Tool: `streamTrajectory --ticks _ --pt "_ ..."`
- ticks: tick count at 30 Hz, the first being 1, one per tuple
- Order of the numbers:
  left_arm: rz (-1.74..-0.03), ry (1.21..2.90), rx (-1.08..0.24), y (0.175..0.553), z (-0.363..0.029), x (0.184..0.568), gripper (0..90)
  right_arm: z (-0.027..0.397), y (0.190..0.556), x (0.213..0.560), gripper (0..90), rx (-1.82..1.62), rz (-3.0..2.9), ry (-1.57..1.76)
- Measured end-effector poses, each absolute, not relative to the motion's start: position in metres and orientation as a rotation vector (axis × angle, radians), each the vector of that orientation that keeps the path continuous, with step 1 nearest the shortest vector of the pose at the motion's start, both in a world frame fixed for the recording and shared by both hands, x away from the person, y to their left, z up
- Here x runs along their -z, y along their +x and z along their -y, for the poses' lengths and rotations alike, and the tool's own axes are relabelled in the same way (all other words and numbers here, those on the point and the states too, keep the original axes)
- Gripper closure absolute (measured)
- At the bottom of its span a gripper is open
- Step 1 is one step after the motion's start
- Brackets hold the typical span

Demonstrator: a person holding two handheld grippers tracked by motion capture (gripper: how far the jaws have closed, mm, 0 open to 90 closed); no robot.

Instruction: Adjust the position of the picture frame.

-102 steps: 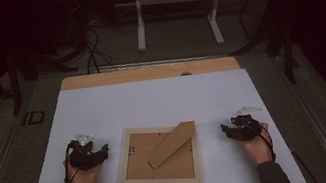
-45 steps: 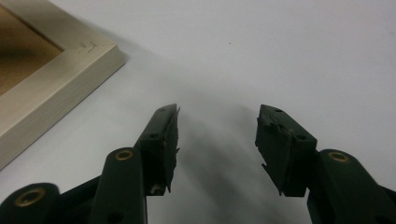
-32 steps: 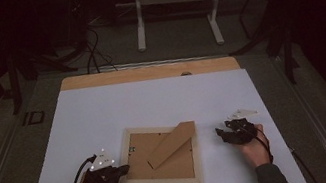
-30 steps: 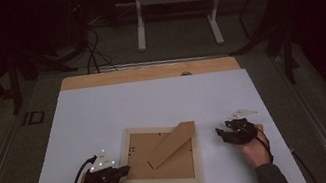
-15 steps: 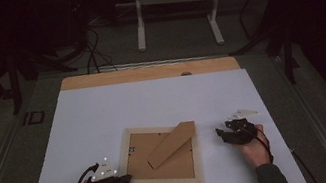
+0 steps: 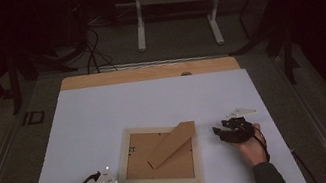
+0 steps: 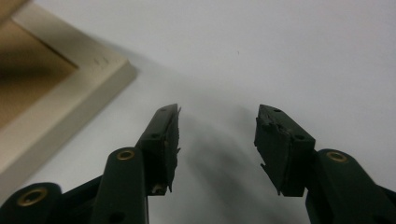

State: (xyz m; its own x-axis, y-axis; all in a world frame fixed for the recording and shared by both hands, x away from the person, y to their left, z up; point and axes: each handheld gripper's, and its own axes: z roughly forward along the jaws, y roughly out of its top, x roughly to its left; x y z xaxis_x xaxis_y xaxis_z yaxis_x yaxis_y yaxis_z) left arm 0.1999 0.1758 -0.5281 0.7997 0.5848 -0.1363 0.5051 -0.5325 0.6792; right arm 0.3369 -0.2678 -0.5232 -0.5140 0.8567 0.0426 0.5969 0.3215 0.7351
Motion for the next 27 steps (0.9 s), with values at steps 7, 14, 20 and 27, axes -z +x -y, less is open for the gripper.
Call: streamTrajectory --ticks 7,14,20,27 --pt "-0.788 2.262 -0.122 0.199 -0.173 0.531 90.0 0.26 0.343 0.521 54.1 -1.088 -2.223 1.324" --pt "-0.781 2.279 -0.131 0.2 -0.17 0.532 90.0 0.246 0.348 0.523 78.1 -1.148 -2.231 1.317" --pt "-0.782 2.28 -0.137 0.201 -0.168 0.532 90.0 0.231 0.353 0.521 89.5 -1.185 -2.261 1.291" --pt "-0.791 2.274 -0.147 0.204 -0.167 0.532 90.0 0.219 0.361 0.521 89.7 -1.154 -2.282 1.268"
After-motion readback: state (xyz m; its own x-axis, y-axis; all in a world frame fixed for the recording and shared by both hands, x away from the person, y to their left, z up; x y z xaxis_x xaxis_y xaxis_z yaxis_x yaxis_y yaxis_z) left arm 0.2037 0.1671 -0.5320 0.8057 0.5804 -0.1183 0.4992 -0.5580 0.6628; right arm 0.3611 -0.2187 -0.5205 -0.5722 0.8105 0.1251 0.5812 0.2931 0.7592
